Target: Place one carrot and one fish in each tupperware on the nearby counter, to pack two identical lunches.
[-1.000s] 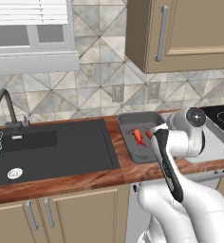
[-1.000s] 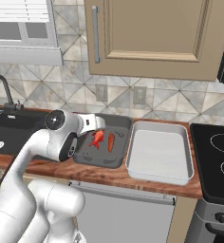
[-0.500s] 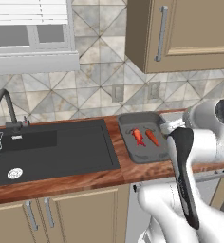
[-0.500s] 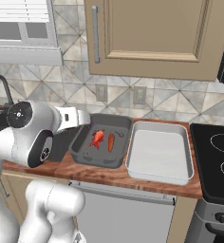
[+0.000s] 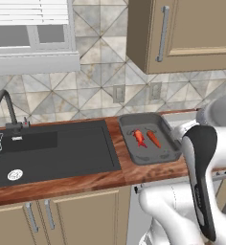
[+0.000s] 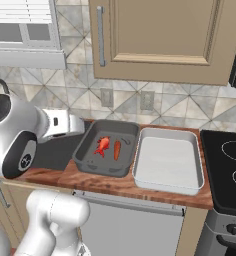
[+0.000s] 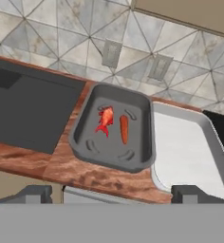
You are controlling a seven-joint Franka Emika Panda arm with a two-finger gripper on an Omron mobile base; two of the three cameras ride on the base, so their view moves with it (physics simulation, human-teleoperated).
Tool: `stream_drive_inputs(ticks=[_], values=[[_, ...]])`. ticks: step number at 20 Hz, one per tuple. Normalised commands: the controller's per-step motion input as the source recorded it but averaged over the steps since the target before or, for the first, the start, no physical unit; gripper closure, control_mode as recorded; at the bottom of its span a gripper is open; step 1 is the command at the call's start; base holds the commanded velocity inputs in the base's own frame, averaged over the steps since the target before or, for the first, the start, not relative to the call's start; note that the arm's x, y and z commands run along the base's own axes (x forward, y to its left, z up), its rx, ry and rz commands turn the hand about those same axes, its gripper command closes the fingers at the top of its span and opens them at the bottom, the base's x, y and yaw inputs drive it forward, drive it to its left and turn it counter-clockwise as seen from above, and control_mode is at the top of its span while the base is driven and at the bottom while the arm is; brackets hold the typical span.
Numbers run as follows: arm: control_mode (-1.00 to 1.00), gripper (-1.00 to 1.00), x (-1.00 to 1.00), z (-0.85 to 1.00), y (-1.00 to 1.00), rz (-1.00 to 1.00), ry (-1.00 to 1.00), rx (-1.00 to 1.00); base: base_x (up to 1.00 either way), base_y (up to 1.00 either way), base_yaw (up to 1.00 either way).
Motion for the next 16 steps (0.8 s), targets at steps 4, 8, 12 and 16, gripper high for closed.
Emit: stream_drive_inputs(ticks=[4,8,12,16], values=[[-1.0,-1.0,-0.13,-0.86,0.09,0.0,0.09,-0.06,0.0,0.0,0.0],[1.0,-1.0,0.0,0.0,0.0,0.0,0.0,0.0,-0.31,0.04,0.03],[1.0,-1.0,0.0,0.0,0.0,0.0,0.0,0.0,-0.44,-0.18,0.01],[1.0,-1.0,0.0,0.0,0.0,0.0,0.0,0.0,-0.61,-0.62,0.0]])
